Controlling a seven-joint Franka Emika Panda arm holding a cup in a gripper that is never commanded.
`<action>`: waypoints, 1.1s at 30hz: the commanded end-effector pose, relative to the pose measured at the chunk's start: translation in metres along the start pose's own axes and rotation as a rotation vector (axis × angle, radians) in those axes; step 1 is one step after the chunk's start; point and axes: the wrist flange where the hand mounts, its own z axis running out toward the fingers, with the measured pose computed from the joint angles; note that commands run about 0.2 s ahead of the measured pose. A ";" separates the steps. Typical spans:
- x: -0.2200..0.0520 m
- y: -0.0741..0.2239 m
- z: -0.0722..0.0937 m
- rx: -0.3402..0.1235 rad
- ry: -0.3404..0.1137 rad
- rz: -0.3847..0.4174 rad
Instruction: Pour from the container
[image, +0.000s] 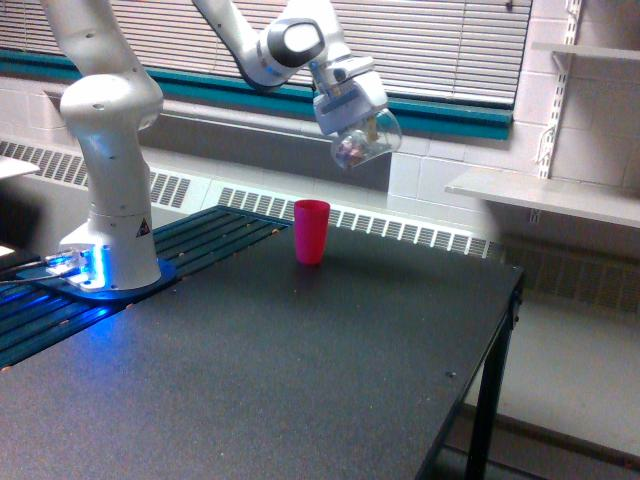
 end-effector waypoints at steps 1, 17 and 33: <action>-0.019 0.012 -0.001 -0.018 -0.020 -0.031; -0.067 0.002 0.013 -0.063 -0.076 -0.103; -0.088 -0.020 0.019 -0.083 -0.100 -0.156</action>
